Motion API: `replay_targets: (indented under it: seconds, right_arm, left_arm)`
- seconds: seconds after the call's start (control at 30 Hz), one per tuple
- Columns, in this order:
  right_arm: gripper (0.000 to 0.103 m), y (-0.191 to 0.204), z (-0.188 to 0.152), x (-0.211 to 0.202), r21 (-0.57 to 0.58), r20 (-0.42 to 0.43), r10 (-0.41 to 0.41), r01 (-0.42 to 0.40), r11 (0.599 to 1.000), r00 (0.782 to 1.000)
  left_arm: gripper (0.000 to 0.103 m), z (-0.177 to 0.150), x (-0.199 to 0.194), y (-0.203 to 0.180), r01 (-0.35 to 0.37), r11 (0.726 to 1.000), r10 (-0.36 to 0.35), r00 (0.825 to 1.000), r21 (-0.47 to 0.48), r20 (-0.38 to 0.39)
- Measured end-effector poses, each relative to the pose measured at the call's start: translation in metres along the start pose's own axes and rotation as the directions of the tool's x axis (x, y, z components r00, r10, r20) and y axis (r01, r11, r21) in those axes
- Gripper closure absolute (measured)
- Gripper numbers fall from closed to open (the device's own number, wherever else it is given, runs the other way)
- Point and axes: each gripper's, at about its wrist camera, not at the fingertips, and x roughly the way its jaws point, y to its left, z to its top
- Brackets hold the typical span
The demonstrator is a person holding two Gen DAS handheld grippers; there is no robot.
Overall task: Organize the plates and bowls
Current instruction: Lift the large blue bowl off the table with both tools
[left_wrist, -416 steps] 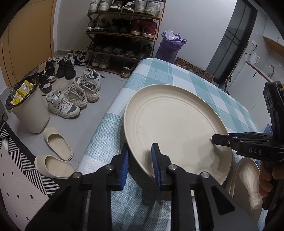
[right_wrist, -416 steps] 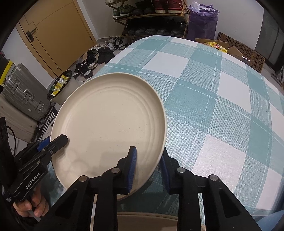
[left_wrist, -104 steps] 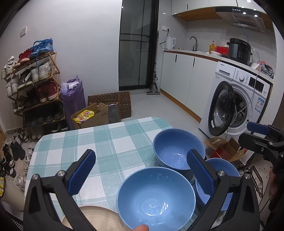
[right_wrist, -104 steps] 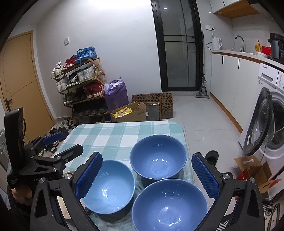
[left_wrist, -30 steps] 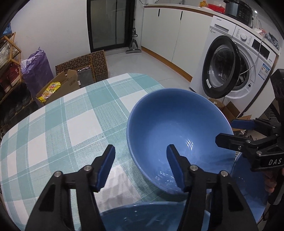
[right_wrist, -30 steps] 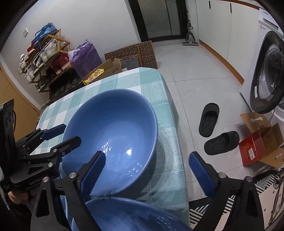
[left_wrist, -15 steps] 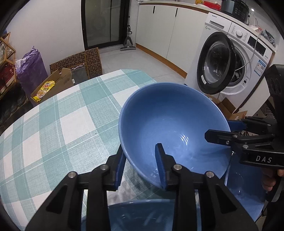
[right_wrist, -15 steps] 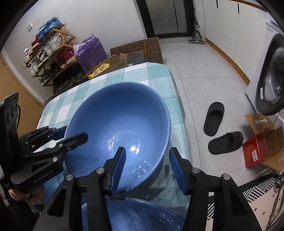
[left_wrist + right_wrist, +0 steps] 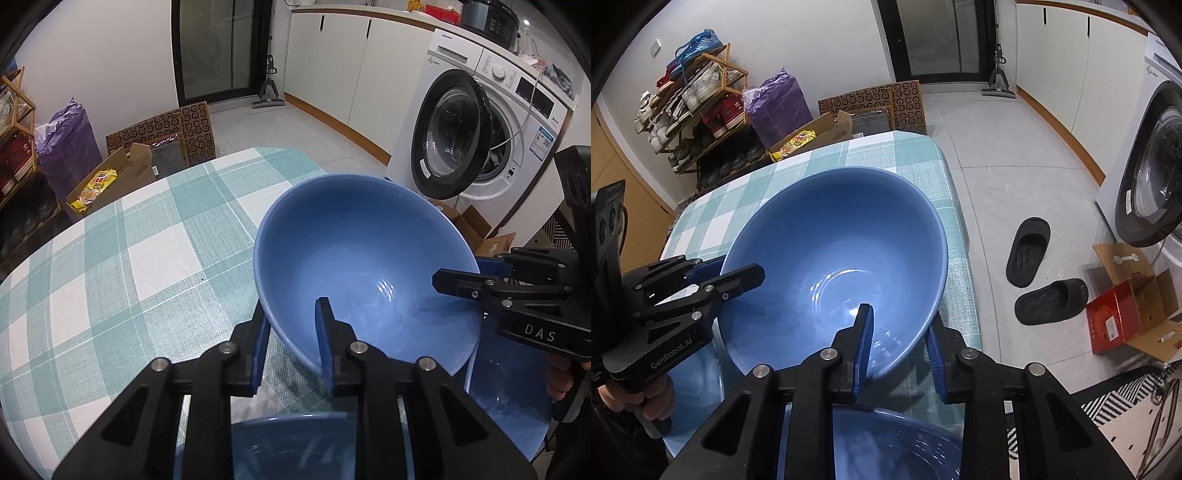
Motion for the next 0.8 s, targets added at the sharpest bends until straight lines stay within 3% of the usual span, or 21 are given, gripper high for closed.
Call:
replay_targets:
  seconds: [0.8]
  right_arm:
    - [0.075, 0.004, -0.003, -0.039, -0.015, 0.098, -0.026, 0.027, 1.000, 0.995]
  left_arm:
    - [0.081, 0.005, -0.029, -0.005, -0.005, 1.000, 0.005, 0.997, 0.006, 0.082]
